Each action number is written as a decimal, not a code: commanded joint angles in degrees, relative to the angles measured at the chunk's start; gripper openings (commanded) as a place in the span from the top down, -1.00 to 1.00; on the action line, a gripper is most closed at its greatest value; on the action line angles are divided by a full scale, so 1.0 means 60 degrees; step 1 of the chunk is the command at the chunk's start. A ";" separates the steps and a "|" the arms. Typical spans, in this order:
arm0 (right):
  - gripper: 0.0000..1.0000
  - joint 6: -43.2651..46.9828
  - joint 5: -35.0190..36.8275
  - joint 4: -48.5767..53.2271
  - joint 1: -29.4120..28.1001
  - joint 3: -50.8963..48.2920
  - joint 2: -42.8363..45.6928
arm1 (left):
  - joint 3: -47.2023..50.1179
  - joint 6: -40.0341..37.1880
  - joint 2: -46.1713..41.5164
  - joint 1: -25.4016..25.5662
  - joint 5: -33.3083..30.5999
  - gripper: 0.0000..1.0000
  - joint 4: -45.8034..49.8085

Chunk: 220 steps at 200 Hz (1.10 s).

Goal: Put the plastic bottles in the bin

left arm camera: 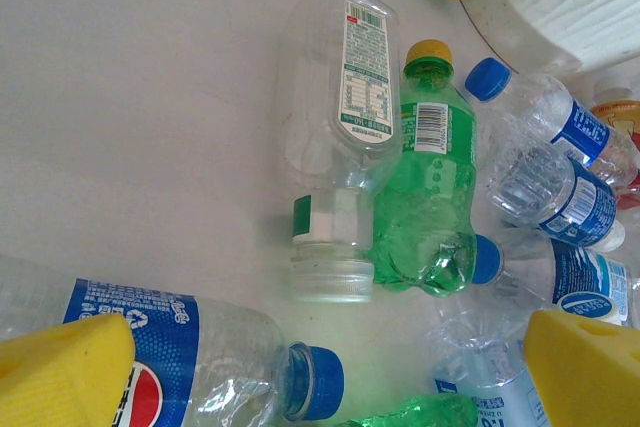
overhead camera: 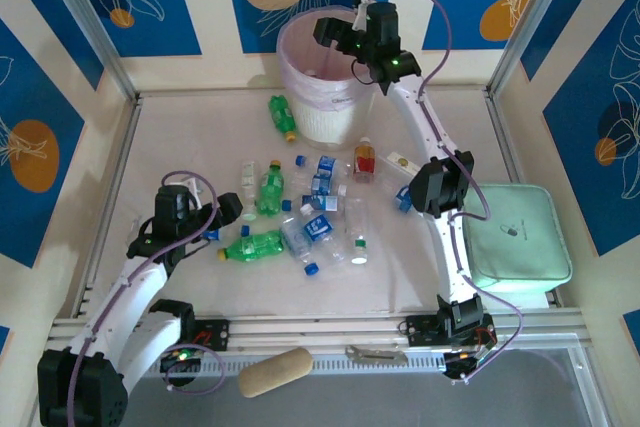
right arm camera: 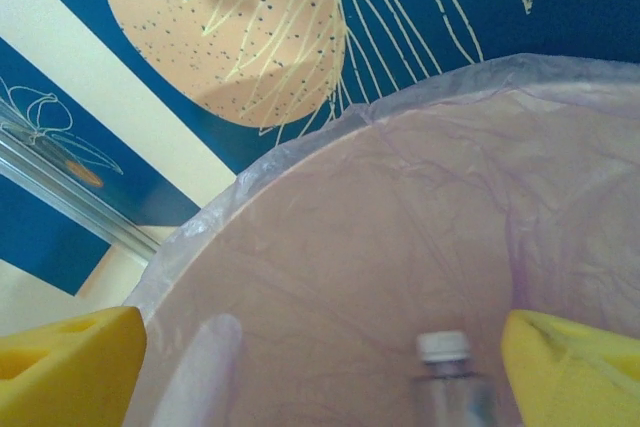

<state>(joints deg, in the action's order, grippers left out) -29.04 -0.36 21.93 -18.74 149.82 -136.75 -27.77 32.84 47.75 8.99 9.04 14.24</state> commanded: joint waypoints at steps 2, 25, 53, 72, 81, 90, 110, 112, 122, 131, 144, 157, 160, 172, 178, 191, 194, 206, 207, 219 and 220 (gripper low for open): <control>-0.87 0.0370 -0.0402 0.0647 -0.0062 0.0146 0.1250 | -0.0193 -0.0099 0.0056 -0.0063 0.0183 -0.99 0.0081; -0.89 0.0681 -0.0507 0.1134 -0.0197 -0.0975 0.2408 | -0.0524 0.0009 0.0354 -0.0062 0.0372 -1.00 -0.0130; -0.93 0.0882 -0.0617 0.0657 -0.0470 -0.4067 0.4609 | -0.1081 0.0236 0.1133 -0.0063 0.0574 -0.98 -0.0671; -1.00 0.0989 -0.0494 -0.0219 -0.0664 -0.6796 0.6410 | -0.1594 0.0474 0.1841 -0.0057 0.0815 -0.98 -0.1066; -0.98 0.0960 -0.0425 -0.0652 -0.0725 -0.8059 0.7285 | -0.1867 0.0588 0.2197 -0.0035 0.0950 -0.97 -0.1280; -0.98 0.0890 -0.0307 -0.0960 -0.0747 -0.9214 0.8092 | -0.2150 0.0694 0.2558 -0.0034 0.1050 -0.97 -0.1476; -0.98 0.0622 0.0171 -0.1096 -0.0740 -1.1366 0.9750 | -0.2838 0.0853 0.3406 -0.0005 0.1130 -0.97 -0.1888; -0.98 0.0621 0.0223 -0.1082 -0.0735 -1.1505 0.9900 | -0.2900 0.0865 0.3485 -0.0001 0.1123 -0.97 -0.1926; -0.98 0.0547 0.0631 -0.1061 -0.0716 -1.2467 1.0597 | -0.3277 0.0935 0.3952 0.0044 0.1127 -0.97 -0.2075; -0.98 0.0442 0.0932 -0.1084 -0.0695 -1.3232 1.1218 | -0.3618 0.0984 0.4390 0.0081 0.1155 -0.97 -0.2259; -0.98 0.0271 0.1240 -0.1146 -0.0631 -1.4245 1.1920 | -0.4111 0.1009 0.5087 0.0144 0.1196 -0.97 -0.2462; -0.98 0.0002 0.1378 -0.1123 -0.0523 -1.5103 1.2430 | -0.4644 0.1055 0.5819 0.0194 0.1272 -0.95 -0.2719; -0.98 -0.0068 0.1389 -0.1111 -0.0500 -1.5271 1.2533 | -0.4752 0.1078 0.5981 0.0209 0.1276 -0.95 -0.2768; -0.98 -0.0387 0.1445 -0.1064 -0.0385 -1.5955 1.2863 | -0.5202 0.1268 0.6635 0.0221 0.1304 -0.92 -0.2985; -0.98 -0.0566 0.1479 -0.1036 -0.0336 -1.6249 1.3011 | -0.5418 0.1362 0.6946 0.0231 0.1307 -0.92 -0.3067; -0.98 -0.0783 0.1506 -0.1046 -0.0285 -1.6917 1.3332 | -0.5913 0.1440 0.7592 0.0266 0.1292 -0.92 -0.3281; -0.98 -0.0825 0.1531 -0.1048 -0.0285 -1.7009 1.3381 | -0.6031 0.1415 0.7737 0.0273 0.1279 -0.91 -0.3314; -0.98 -0.0982 0.1655 -0.1122 -0.0261 -1.7566 1.3655 | -0.6545 0.1348 0.8319 0.0303 0.1164 -0.89 -0.3355; -0.98 -0.0994 0.1663 -0.1136 -0.0260 -1.7613 1.3668 | -0.6606 0.1336 0.8384 0.0310 0.1155 -0.88 -0.3355; -0.98 -0.1269 0.1758 -0.1325 -0.0232 -1.8161 1.3954 | -0.7188 0.1358 0.9057 0.0307 0.0991 -0.83 -0.3238; -0.98 -0.1298 0.1759 -0.1341 -0.0231 -1.8203 1.3971 | -0.7234 0.1363 0.9112 0.0312 0.0980 -0.82 -0.3223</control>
<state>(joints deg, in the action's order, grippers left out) -32.62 7.97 15.79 -20.40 45.30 -56.31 -65.01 40.38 96.90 10.39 15.40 -3.27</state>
